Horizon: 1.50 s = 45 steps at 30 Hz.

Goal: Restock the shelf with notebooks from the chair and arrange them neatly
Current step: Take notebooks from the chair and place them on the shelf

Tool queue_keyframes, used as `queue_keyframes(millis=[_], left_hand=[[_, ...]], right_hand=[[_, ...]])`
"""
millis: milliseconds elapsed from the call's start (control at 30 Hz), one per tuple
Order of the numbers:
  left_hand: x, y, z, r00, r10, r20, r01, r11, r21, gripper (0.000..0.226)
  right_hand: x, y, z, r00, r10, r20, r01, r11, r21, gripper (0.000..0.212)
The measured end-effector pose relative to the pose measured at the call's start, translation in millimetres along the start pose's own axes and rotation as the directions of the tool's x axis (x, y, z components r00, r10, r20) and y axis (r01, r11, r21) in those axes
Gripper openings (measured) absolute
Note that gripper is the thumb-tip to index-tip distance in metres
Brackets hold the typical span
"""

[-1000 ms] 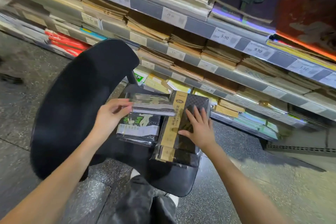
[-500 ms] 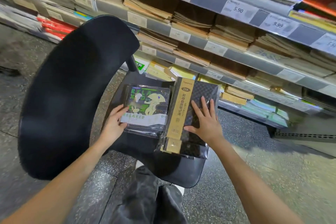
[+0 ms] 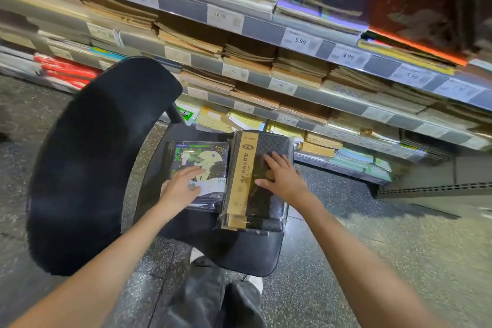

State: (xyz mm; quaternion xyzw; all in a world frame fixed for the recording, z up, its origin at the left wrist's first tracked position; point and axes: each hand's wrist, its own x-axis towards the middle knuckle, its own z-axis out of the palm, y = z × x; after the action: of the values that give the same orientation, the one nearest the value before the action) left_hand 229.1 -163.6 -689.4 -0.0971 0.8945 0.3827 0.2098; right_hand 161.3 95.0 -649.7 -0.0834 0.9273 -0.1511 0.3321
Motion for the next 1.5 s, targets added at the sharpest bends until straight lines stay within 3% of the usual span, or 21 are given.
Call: queue_keyframes(millis=[233, 500, 667, 900, 1267, 1500], left_hand=[[8.8, 94.5, -44.7, 0.982, 0.187, 0.038, -0.19, 0.966, 0.174, 0.043], [2.9, 206.0, -136.0, 0.936, 0.345, 0.073, -0.353, 0.914, 0.201, 0.045], [-9.8, 270.4, -196.8, 0.884, 0.464, 0.055, -0.467, 0.869, 0.163, 0.045], [-34.0, 352.1, -255.6, 0.793, 0.608, -0.038, -0.573, 0.766, 0.291, 0.042], [-74.0, 451.6, -331.5, 0.598, 0.781, -0.18, -0.707, 0.62, 0.341, 0.036], [-93.9, 534.7, -390.0, 0.494, 0.819, -0.292, -0.664, 0.572, 0.481, 0.037]], right_hand=[[-31.9, -10.3, -61.6, 0.995, 0.004, -0.097, 0.0, 0.999, 0.039, 0.069], [-84.6, -48.6, -174.2, 0.976, -0.04, -0.213, 0.057, 0.996, 0.075, 0.06], [-127.5, -70.4, -246.9, 0.931, -0.061, -0.359, 0.087, 0.995, 0.057, 0.06], [-179.2, -89.6, -319.5, 0.867, -0.107, -0.486, 0.133, 0.991, 0.019, 0.057], [-222.9, -102.6, -423.6, 0.636, -0.324, -0.7, 0.259, 0.945, -0.202, 0.052], [-249.4, -109.2, -516.1, 0.495, -0.419, -0.761, 0.31, 0.904, -0.296, 0.052]])
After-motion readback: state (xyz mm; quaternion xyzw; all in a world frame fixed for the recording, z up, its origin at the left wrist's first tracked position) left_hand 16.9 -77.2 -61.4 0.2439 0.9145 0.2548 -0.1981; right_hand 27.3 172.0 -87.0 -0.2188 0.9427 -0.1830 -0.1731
